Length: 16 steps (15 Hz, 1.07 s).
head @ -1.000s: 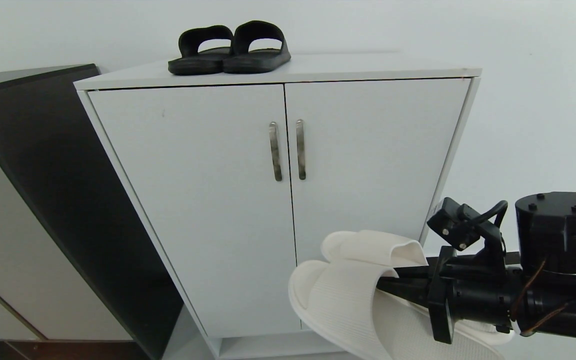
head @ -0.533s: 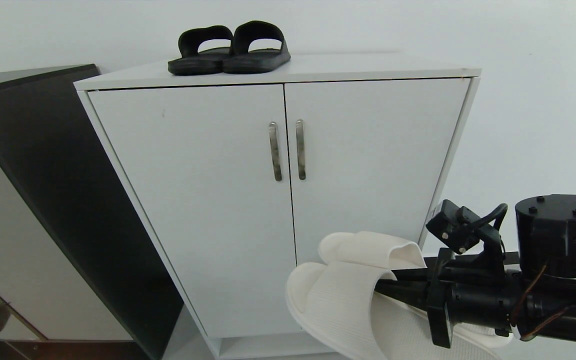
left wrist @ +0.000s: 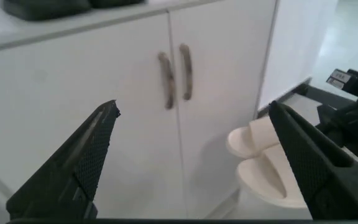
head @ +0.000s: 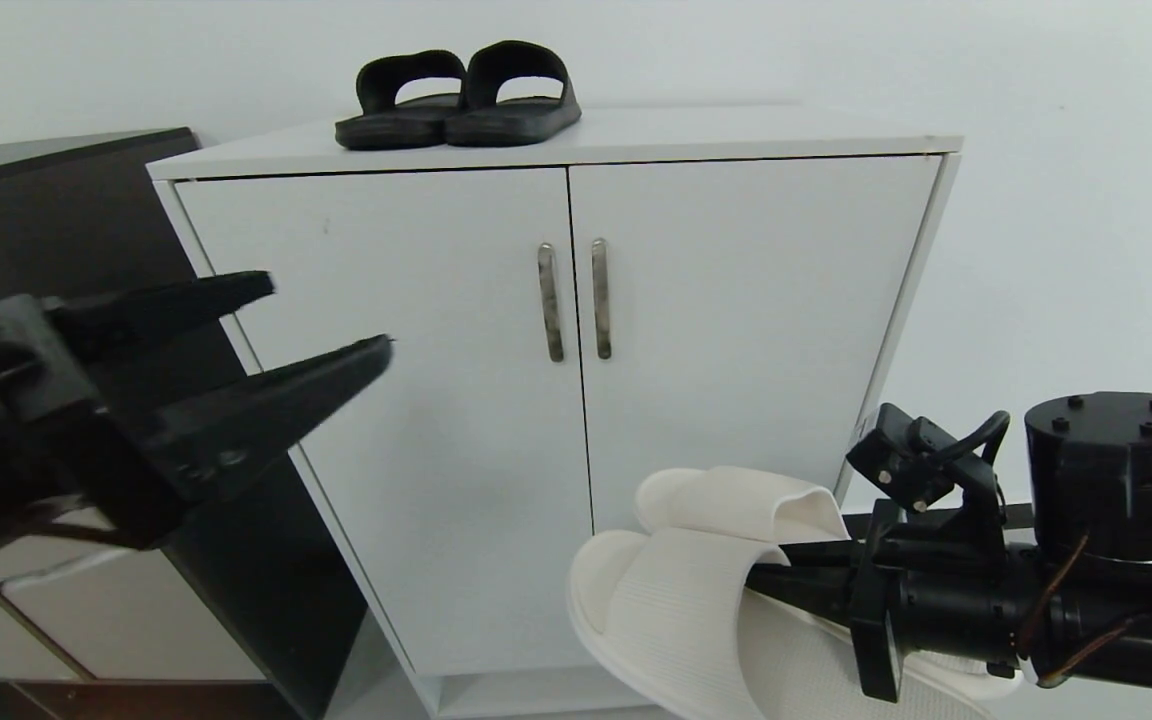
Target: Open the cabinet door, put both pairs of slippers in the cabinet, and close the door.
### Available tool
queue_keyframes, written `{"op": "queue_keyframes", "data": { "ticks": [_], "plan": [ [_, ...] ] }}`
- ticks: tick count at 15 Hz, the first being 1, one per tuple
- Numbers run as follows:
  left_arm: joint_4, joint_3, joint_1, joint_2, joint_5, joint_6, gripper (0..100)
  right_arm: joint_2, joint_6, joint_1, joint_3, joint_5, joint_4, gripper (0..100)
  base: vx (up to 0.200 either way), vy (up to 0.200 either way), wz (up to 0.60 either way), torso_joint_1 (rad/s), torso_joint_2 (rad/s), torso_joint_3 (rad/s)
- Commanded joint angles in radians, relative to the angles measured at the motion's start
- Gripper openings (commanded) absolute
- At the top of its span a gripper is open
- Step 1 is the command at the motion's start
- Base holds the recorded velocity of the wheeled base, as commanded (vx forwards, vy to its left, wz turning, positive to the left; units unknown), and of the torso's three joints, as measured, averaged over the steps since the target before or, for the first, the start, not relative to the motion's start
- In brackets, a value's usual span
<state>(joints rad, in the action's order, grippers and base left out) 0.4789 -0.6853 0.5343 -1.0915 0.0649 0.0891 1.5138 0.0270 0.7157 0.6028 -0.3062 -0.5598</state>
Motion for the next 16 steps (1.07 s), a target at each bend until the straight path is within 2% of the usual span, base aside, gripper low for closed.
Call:
{"op": "queue_keyframes", "data": {
  "ticks": [1,3,4,6,7,8,9,10,11,12,13,14,16],
  "plan": [
    [0.084,-0.059,0.13,-0.217,-0.056,-0.002,100,0.005,0.001,0.001,0.0,-0.001,0.0,0,0.0,0.0,0.0,0.0,0.0,0.0],
    [0.11,-0.099,0.153,-0.294,-0.05,-0.006,100,0.011,0.001,0.001,-0.001,-0.001,0.0,0,0.0,0.0,0.0,0.0,0.0,0.0],
    [0.109,-0.117,0.153,-0.308,-0.027,-0.028,100,0.012,0.001,0.001,-0.001,-0.001,0.0,0,0.0,0.0,0.0,0.0,0.0,0.0],
    [0.089,-0.166,0.155,-0.32,0.098,-0.103,100,0.012,0.001,0.002,-0.001,-0.001,0.0,0,0.0,0.0,0.0,0.0,0.0,0.0],
    [0.04,-0.203,0.155,-0.32,0.168,-0.123,100,0.012,0.001,0.005,-0.003,-0.002,0.0,0,0.0,0.0,0.0,0.0,0.0,0.0],
    [-0.026,-0.249,0.155,-0.323,0.251,-0.158,100,0.011,0.001,0.005,-0.003,-0.001,0.0,0,0.0,0.0,0.0,0.0,0.0,0.0],
    [-0.095,-0.299,0.147,-0.329,0.335,-0.209,100,0.011,0.011,0.005,-0.003,-0.001,0.0,0,0.0,0.0,0.0,0.0,0.0,0.0],
    [-0.145,-0.342,0.127,-0.335,0.403,-0.252,100,0.011,0.019,0.007,-0.008,0.001,0.0,0,0.0,0.0,0.0,0.0,0.0,0.0],
    [-0.16,-0.362,0.101,-0.346,0.447,-0.272,100,0.009,0.021,0.007,-0.009,0.001,0.0,0,0.0,0.0,0.0,0.0,0.0,0.0],
    [-0.16,-0.378,0.07,-0.364,0.48,-0.285,100,0.009,0.021,0.005,-0.009,0.001,0.0,0,0.0,0.0,0.0,0.0,0.0,0.0],
    [-0.16,-0.379,0.067,-0.366,0.481,-0.285,100,0.011,0.021,0.007,-0.009,0.001,0.0,0,0.0,0.0,0.0,0.0,0.0,0.0],
    [-0.163,-0.419,0.039,-0.401,0.51,-0.332,100,0.011,0.021,0.007,-0.009,-0.001,0.0,0,0.0,0.0,0.0,0.0,0.0,0.0],
    [-0.163,-0.457,0.036,-0.441,0.498,-0.35,100,0.016,0.021,0.007,-0.009,-0.001,0.0,0,0.0,0.0,0.0,0.0,0.0,0.0]
  ]
}}
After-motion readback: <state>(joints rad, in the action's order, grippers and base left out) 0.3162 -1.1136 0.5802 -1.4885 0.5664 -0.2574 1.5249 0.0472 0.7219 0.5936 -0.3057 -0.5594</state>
